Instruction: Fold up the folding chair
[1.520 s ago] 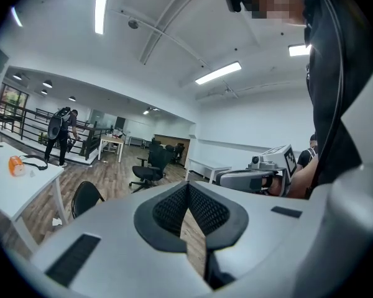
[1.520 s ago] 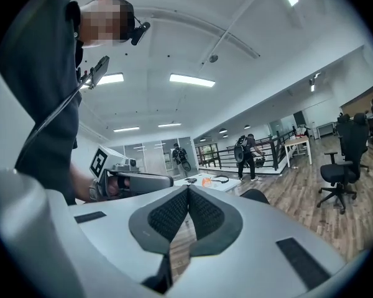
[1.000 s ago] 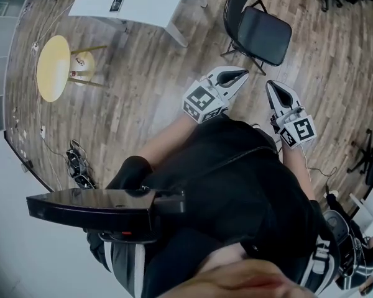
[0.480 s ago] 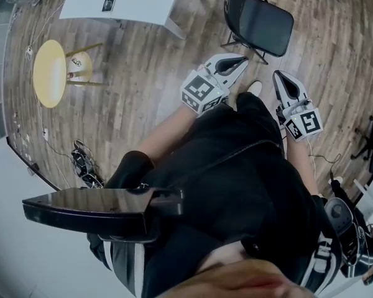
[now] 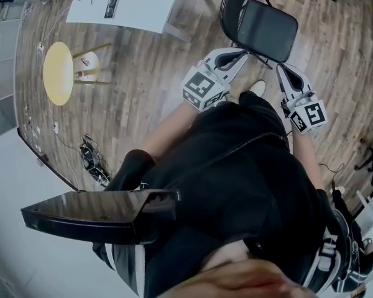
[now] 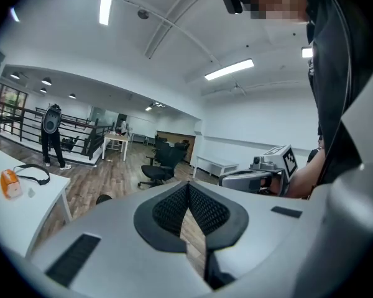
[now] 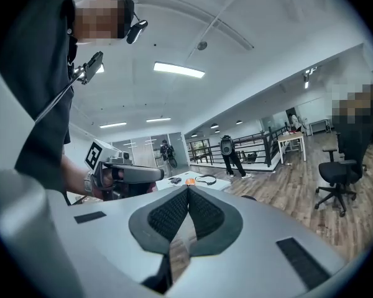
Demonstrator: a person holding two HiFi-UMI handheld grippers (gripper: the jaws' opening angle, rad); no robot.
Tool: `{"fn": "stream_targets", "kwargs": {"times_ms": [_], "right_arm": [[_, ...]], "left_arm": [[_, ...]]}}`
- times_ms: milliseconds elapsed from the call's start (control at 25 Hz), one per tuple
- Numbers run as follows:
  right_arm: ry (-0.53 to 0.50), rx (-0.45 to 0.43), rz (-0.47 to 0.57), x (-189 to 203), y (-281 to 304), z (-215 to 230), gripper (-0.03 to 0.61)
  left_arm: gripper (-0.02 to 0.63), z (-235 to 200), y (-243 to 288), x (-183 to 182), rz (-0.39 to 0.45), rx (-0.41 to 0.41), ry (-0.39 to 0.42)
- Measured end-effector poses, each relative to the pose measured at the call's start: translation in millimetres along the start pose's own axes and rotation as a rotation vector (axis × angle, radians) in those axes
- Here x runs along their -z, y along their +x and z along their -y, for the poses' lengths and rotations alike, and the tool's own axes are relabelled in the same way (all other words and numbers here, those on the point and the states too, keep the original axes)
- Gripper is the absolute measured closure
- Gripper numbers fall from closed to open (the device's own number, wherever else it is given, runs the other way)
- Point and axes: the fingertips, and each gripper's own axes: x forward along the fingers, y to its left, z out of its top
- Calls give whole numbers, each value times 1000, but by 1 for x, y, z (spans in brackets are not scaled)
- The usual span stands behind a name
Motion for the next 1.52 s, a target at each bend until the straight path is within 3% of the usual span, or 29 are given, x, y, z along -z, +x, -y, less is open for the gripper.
{"fn": "stream_targets", "kwargs": {"times_ms": [320,640,960,1160,1320,1520], "right_arm": [[-19,-87,-30,-3,-1,58,568],[23,-79,-34,1,23,81,568],[30,-1,-101,16,82,81,566],[101,113,-141,37,104,105,566],[125,177,-184,61,110,130,566],[180,192,-229,97,110,173,566]], "left_arm": [[609,-6,71,-31,-15,-38,39],[607,-37,85,-36,-49,-51,59],[607,-108,80,-26,-80,55,31],[607,-157,80,-15,-132,107,6],[607,-187,85,4,-184,121,-24],[607,-213,104,28,-260,86,-53]]}}
